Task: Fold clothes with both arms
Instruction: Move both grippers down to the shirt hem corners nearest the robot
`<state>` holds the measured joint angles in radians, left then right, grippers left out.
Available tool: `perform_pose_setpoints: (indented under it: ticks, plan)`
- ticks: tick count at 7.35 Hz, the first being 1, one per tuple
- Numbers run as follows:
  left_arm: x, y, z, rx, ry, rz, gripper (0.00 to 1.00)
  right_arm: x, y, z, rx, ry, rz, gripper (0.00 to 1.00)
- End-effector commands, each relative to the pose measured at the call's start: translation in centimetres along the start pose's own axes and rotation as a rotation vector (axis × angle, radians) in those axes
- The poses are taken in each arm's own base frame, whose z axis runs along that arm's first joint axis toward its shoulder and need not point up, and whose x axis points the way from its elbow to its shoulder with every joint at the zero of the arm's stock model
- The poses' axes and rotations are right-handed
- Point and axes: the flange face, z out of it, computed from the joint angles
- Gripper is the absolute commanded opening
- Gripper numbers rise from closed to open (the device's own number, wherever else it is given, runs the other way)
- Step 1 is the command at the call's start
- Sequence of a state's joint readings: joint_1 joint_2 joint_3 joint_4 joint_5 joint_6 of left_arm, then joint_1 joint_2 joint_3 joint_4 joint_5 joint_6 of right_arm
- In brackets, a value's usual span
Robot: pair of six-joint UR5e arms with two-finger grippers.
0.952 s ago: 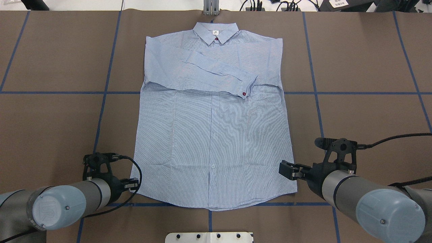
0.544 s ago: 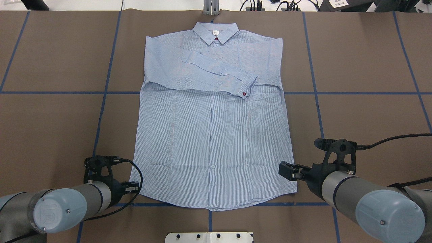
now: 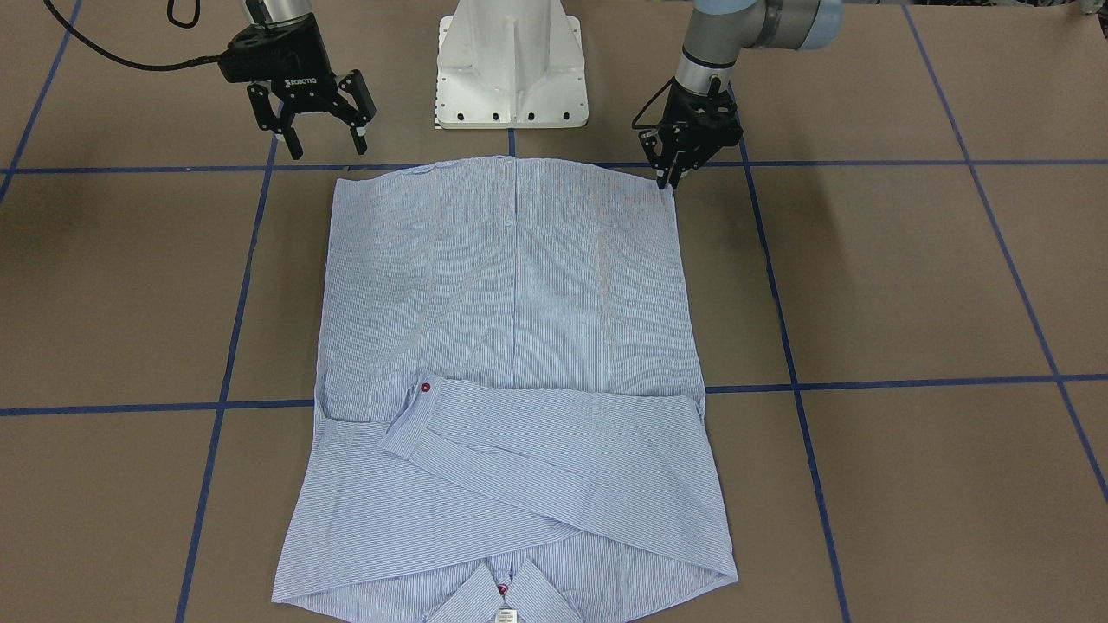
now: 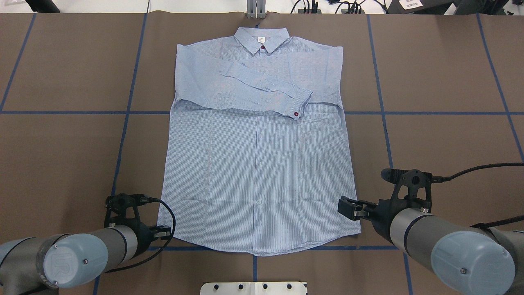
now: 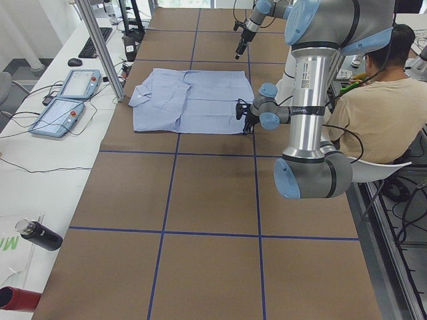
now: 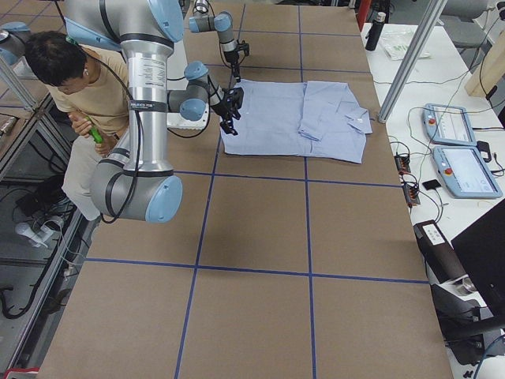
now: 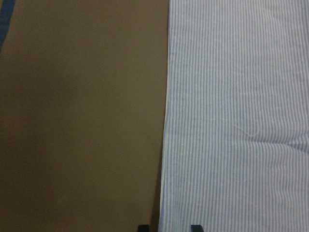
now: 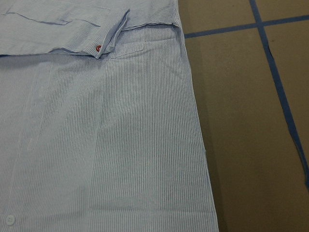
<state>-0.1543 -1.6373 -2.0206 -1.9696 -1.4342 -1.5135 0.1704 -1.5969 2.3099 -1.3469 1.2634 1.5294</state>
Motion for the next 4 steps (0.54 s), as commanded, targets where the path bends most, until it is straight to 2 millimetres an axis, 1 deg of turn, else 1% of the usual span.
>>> perform_pose_setpoints:
  ticks: [1, 2, 3, 4]
  plan:
    - [-0.04, -0.03, 0.02, 0.0, -0.001, -0.001, 0.04, -0.07, 0.0, -0.03, -0.001, -0.002, 0.001, 0.99]
    - [-0.21, -0.03, 0.06, 0.002, -0.004, 0.0, 0.0, -0.01, 0.01, -0.01, -0.001, 0.0, 0.0, 0.99]
    - [-0.22, -0.14, -0.08, 0.005, -0.001, -0.002, 0.0, 0.06, 0.0, -0.04, 0.0, -0.01, 0.003, 0.99]
    - [0.0, -0.09, -0.18, 0.004, 0.003, -0.009, 0.0, 0.9, 0.48, 0.12, -0.007, -0.031, 0.004, 0.99]
